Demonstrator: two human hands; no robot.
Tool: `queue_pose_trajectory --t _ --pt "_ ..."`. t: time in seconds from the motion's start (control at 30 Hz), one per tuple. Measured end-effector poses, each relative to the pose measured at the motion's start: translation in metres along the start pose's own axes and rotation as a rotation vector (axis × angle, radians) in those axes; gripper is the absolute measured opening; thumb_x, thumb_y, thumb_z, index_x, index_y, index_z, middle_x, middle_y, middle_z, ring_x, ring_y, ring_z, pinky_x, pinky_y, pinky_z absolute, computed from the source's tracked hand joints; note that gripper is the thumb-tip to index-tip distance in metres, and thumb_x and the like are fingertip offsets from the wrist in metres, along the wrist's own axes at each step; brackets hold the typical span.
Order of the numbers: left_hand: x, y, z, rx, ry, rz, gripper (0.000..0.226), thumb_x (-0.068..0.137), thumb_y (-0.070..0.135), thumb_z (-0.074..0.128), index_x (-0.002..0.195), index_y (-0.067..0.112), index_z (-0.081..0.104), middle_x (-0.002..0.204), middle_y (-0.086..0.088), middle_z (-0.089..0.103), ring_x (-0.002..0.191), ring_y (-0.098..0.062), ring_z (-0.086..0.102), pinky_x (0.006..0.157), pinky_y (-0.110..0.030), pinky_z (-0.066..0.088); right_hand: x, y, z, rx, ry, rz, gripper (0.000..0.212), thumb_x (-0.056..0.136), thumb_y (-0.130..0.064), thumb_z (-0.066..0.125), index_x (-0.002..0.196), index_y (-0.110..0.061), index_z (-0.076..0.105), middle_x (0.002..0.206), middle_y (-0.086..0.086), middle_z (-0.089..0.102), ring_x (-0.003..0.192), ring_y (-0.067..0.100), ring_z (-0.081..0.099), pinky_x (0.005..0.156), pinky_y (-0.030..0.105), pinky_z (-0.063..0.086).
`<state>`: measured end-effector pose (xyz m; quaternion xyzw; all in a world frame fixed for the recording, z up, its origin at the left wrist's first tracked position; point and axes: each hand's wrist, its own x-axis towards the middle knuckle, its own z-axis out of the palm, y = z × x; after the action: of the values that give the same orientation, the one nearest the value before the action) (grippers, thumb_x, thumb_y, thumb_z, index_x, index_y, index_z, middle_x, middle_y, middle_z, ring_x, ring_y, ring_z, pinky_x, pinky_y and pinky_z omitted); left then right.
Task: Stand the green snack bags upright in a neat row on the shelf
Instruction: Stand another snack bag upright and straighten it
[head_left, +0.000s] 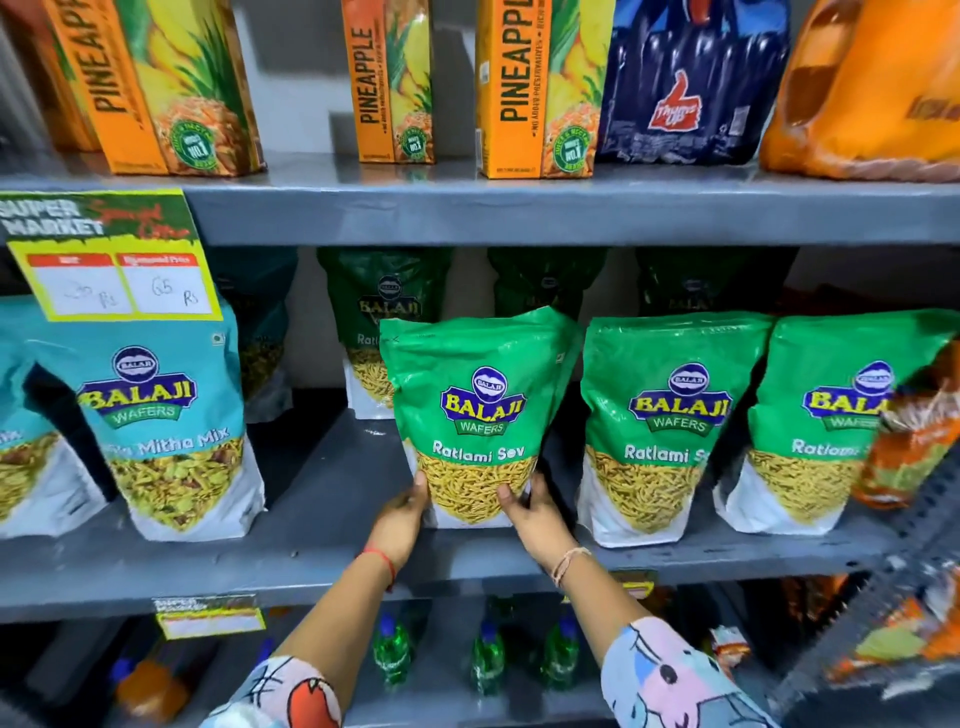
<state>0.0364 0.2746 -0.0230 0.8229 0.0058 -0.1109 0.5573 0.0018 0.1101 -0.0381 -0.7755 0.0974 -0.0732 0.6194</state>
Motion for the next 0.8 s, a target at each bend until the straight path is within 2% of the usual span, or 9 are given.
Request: queue_pose_trajectory --t 0.1,0.17,0.27,0.33,0.4,0.5,0.63,0.7,0.8 --pt "-0.008 -0.002 -0.001 0.037 0.005 -0.003 0.049 0.094 0.047 0.026 0.088 0.009 0.057 0.093 -0.014 0.056 0.094 -0.028 0.052 0.079 -0.029 0.033 -0.01 -0.002 -0.001 -0.027 -0.009 -0.004 0.052 0.09 -0.028 0.051 0.134 -0.013 0.03 0.118 -0.004 0.046 0.117 0.012 0.041 0.095 0.02 0.026" --pt "-0.013 0.001 -0.003 0.05 0.011 0.004 0.052 0.095 0.045 0.027 0.099 0.005 0.06 0.096 -0.01 0.053 0.099 -0.027 0.051 0.079 -0.028 0.031 -0.009 0.0 -0.003 -0.04 -0.009 0.007 0.054 0.089 -0.028 0.053 0.135 -0.012 0.03 0.13 0.002 0.048 0.122 0.017 0.042 0.097 0.021 0.027" --pt "-0.012 -0.004 -0.013 0.027 -0.034 0.038 0.038 0.094 0.04 0.037 0.106 0.012 0.059 0.111 -0.008 0.054 0.11 -0.023 0.049 0.089 -0.027 0.033 -0.008 0.0 -0.004 -0.057 -0.06 0.016 0.08 0.074 -0.031 0.071 0.137 -0.012 0.027 0.14 0.01 0.044 0.128 0.025 0.041 0.108 0.032 0.03" --pt "-0.009 -0.007 -0.019 -0.039 -0.058 0.067 0.043 0.087 0.027 0.058 0.123 0.006 0.049 0.131 -0.014 0.052 0.123 -0.025 0.047 0.101 -0.031 0.034 -0.007 0.0 -0.01 -0.066 -0.088 0.014 0.099 0.059 -0.027 0.081 0.138 -0.011 0.025 0.14 0.009 0.043 0.13 0.024 0.038 0.113 0.039 0.028" --pt "-0.007 -0.003 -0.02 -0.145 -0.114 0.082 0.059 0.076 0.003 0.069 0.128 -0.001 0.04 0.132 -0.015 0.051 0.122 -0.023 0.047 0.099 -0.03 0.036 -0.002 -0.001 -0.018 -0.046 -0.111 0.012 0.101 0.055 -0.018 0.084 0.138 -0.01 0.028 0.14 0.009 0.044 0.13 0.024 0.038 0.114 0.041 0.027" --pt "-0.009 0.011 -0.012 -0.16 -0.179 0.089 0.063 0.069 -0.013 0.068 0.125 -0.001 0.041 0.119 -0.008 0.053 0.112 -0.018 0.048 0.096 -0.03 0.039 0.004 -0.005 -0.027 0.013 -0.165 0.003 0.076 0.063 -0.004 0.078 0.129 -0.005 0.04 0.13 0.009 0.053 0.122 0.023 0.046 0.105 0.036 0.037" --pt "-0.007 0.007 -0.017 -0.181 -0.116 0.074 0.061 0.069 -0.016 0.066 0.124 -0.001 0.043 0.117 -0.01 0.055 0.109 -0.023 0.052 0.101 -0.04 0.043 0.006 -0.009 -0.016 0.112 -0.177 0.004 0.04 0.073 0.012 0.064 0.108 -0.005 0.054 0.109 0.011 0.06 0.088 0.013 0.064 0.072 0.014 0.052" --pt "-0.004 0.0 -0.034 -0.196 -0.088 0.044 0.06 0.069 -0.016 0.066 0.122 0.0 0.043 0.118 -0.013 0.057 0.11 -0.025 0.053 0.099 -0.039 0.044 0.007 -0.009 0.003 0.139 -0.172 0.006 0.039 0.072 0.015 0.064 0.105 -0.004 0.056 0.11 0.015 0.061 0.084 0.013 0.065 0.079 0.021 0.054" --pt "0.006 -0.016 -0.065 -0.186 -0.049 0.011 0.056 0.065 -0.012 0.071 0.113 0.006 0.048 0.123 -0.02 0.059 0.115 -0.033 0.055 0.101 -0.044 0.044 0.011 -0.016 0.037 0.179 -0.184 0.023 0.039 0.07 0.014 0.067 0.104 -0.002 0.057 0.112 0.019 0.062 0.099 0.024 0.058 0.096 0.042 0.047"
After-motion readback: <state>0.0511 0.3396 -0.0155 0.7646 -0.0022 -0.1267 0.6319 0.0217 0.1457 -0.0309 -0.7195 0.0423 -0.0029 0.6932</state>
